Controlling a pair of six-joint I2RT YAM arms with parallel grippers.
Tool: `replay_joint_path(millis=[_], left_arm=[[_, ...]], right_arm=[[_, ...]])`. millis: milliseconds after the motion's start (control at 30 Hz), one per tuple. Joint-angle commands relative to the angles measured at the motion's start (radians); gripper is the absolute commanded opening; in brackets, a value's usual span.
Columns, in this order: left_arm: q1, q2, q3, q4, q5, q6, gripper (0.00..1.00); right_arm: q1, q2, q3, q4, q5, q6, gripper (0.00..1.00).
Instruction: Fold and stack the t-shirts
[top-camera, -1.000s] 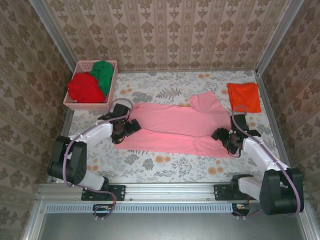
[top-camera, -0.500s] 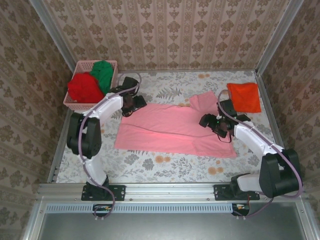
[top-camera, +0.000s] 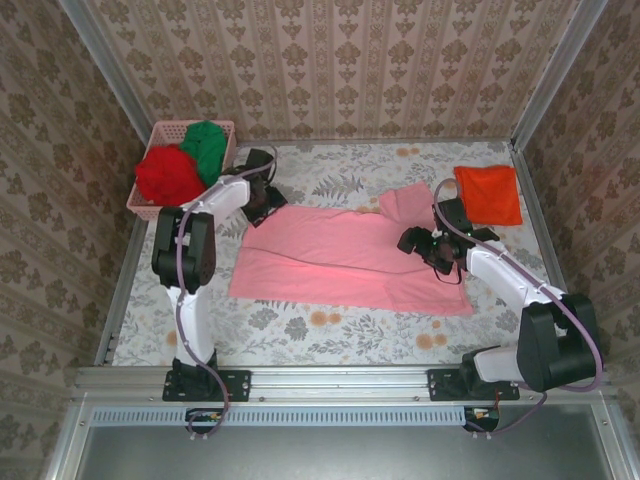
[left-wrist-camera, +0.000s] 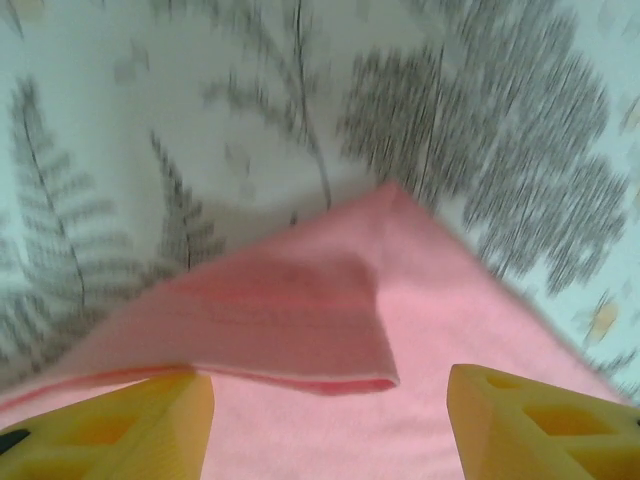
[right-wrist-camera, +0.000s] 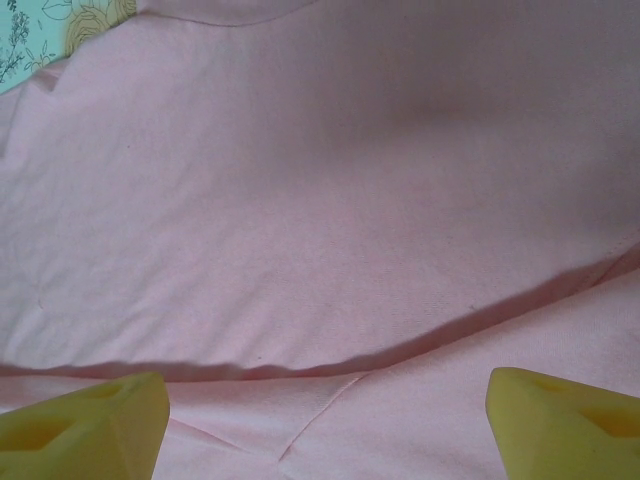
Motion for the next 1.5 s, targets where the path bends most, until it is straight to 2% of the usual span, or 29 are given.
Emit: replay_joint_path(millis=[0,167,300,467,733,1067,1267,1467], left_arm=[[0.051,0.071,0.095,-0.029,-0.033,0.006,0.64],[0.081,0.084,0.202,-0.070,-0.072,0.044,0.66],[0.071,0.048,0.192,-0.070,-0.085,0.053,0.68],[0.058,0.075,0.182,-0.085,-0.075,0.025,0.58],[0.072,0.165,0.262,-0.153,-0.106,-0.010,0.46],[0.079,0.262,0.351,-0.217,-0.120,-0.005,0.41],[0.080,0.322,0.403,-0.244,-0.112,0.002,0.32],[0.080,0.317,0.391,-0.247,-0.095,0.012,0.07]], right_arm=[[0.005,-0.017,-0.012,0.004,-0.006,0.018,0.84],[0.004,-0.040,-0.018,-0.011,0.000,0.016,0.84],[0.003,-0.053,-0.033,-0.005,0.004,0.022,0.84],[0.003,-0.045,-0.035,0.013,-0.012,0.038,0.84],[0.005,-0.046,-0.039,0.007,-0.012,0.039,0.84],[0.004,-0.028,-0.042,0.016,-0.020,0.045,0.84],[0.003,-0.035,-0.041,0.006,-0.015,0.044,0.84],[-0.025,-0.023,0.014,-0.008,0.021,0.002,0.84]])
